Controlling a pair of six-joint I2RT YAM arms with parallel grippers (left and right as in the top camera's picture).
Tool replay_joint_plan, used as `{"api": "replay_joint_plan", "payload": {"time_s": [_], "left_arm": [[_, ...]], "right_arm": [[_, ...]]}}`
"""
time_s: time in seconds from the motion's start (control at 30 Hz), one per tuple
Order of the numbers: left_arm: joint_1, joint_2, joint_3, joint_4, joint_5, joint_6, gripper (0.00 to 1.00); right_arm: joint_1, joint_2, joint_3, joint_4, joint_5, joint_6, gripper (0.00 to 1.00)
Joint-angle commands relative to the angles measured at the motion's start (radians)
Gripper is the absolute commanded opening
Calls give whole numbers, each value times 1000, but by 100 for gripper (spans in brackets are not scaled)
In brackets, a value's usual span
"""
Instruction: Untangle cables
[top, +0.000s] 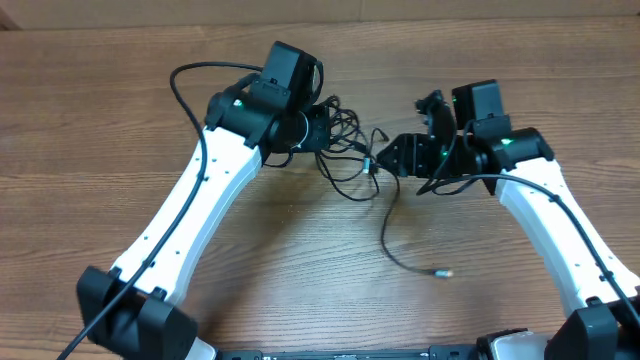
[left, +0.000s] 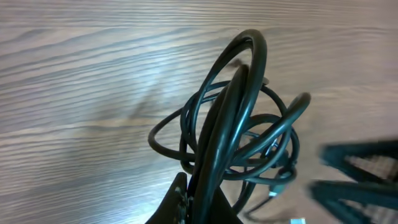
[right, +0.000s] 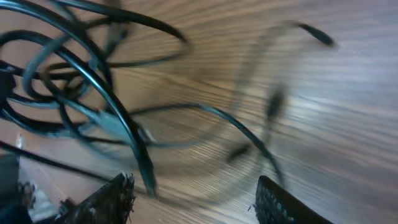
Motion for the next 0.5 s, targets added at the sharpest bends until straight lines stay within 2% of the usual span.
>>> {"api": "replay_joint_plan", "payload": {"time_s": [0.0, 0.13, 0.2, 0.3, 0.33, 0.37, 0.4, 0.47], "left_arm": [[-15, -26, 8, -3, 81, 42, 4], [-25, -26, 8, -15, 78, 42, 4], [-28, -26, 8, -19, 78, 42, 4], [-36, -26, 8, -21, 79, 42, 4], [-38, -26, 8, -21, 79, 42, 4], [-38, -26, 8, -21, 79, 42, 4], [-38, -26, 8, -21, 77, 42, 4], [-33, -26, 8, -20, 74, 42, 4]], "right_arm": [[47, 3, 19, 51, -37, -28, 61], [80, 3, 19, 145, -37, -27, 59], [88, 3, 19, 175, -38, -27, 53], [93, 3, 19, 193, -37, -26, 30], [93, 3, 19, 191, -31, -26, 16], [93, 3, 19, 184, -17, -23, 8], [93, 3, 19, 173, 4, -21, 4], [93, 3, 19, 135, 101, 21, 4]]}}
